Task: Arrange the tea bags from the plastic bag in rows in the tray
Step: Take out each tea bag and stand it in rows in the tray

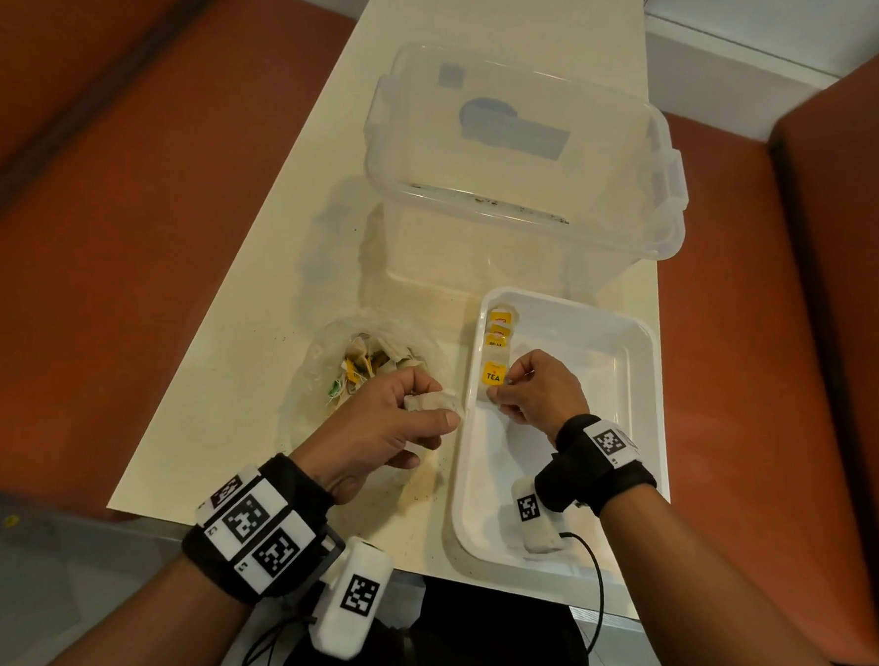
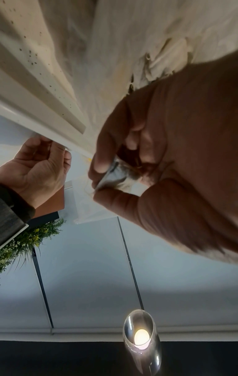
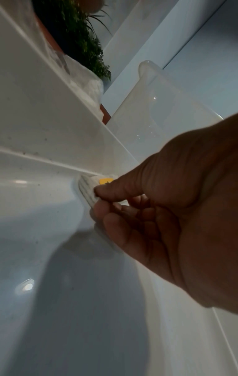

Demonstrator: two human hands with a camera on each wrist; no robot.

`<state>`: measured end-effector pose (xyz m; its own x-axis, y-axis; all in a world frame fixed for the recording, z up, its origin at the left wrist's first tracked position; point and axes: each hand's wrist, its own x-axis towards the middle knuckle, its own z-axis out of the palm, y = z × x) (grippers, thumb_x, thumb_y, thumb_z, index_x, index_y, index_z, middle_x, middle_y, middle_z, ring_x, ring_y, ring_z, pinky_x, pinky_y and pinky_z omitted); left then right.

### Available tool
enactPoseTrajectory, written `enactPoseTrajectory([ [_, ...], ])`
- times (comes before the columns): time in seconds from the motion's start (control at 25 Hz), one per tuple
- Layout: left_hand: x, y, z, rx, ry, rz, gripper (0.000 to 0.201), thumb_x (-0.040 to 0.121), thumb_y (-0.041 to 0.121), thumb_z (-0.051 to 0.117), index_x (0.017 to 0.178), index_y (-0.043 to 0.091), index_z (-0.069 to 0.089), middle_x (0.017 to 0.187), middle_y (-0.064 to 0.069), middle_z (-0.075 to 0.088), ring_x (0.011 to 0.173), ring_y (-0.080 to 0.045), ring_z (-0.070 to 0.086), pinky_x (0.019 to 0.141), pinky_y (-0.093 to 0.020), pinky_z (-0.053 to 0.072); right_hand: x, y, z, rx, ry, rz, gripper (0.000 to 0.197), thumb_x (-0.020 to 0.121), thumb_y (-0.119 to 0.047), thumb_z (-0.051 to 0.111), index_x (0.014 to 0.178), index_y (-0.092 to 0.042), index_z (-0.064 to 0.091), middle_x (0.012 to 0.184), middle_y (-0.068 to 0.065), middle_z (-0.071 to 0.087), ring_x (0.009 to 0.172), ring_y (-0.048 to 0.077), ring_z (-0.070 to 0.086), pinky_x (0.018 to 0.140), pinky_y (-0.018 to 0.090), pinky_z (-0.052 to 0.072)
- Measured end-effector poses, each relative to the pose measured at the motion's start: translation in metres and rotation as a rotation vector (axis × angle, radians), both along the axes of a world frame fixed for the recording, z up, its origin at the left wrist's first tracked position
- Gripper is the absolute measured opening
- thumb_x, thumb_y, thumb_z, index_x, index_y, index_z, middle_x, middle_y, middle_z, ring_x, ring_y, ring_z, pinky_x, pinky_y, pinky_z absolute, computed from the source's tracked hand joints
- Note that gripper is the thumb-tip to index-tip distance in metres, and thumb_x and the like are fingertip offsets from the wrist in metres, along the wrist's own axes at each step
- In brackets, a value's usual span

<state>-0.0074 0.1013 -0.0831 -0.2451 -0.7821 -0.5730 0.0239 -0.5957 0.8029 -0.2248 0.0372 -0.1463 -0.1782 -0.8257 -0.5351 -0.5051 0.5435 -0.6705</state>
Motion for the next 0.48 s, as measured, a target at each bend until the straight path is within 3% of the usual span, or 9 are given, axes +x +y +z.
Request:
enactPoseTrajectory([
  [0.2, 0.0008, -0.0020, 0.0005, 0.041, 0.055, 0.077, 0.008, 0.091, 0.011, 0.068, 0.096, 0.017, 0.068, 0.084, 0.000, 0.067, 0.068, -0.006, 0.063, 0.057, -0.020, 0.051, 0.0015, -0.0018, -0.0025, -0.032, 0.025, -0.008, 0.035, 0.074, -0.013, 0.085, 0.079, -0.017, 0.051, 0.077, 0.006, 0.072, 0.057, 0.016, 0.067, 0.059, 0.030, 0.056],
  [0.48, 0.0046, -0.0022, -0.0008, 0.067, 0.095, 0.091, 0.022, 0.095, -0.001, 0.056, 0.106, 0.011, 0.070, 0.085, 0.000, 0.073, 0.084, -0.013, 0.072, 0.071, -0.026, 0.061, -0.0016, -0.0033, -0.0030, -0.013, 0.037, 0.001, 0.032, 0.073, -0.021, 0.086, 0.083, -0.017, 0.056, 0.083, 0.005, 0.073, 0.058, 0.015, 0.061, 0.058, 0.029, 0.051],
])
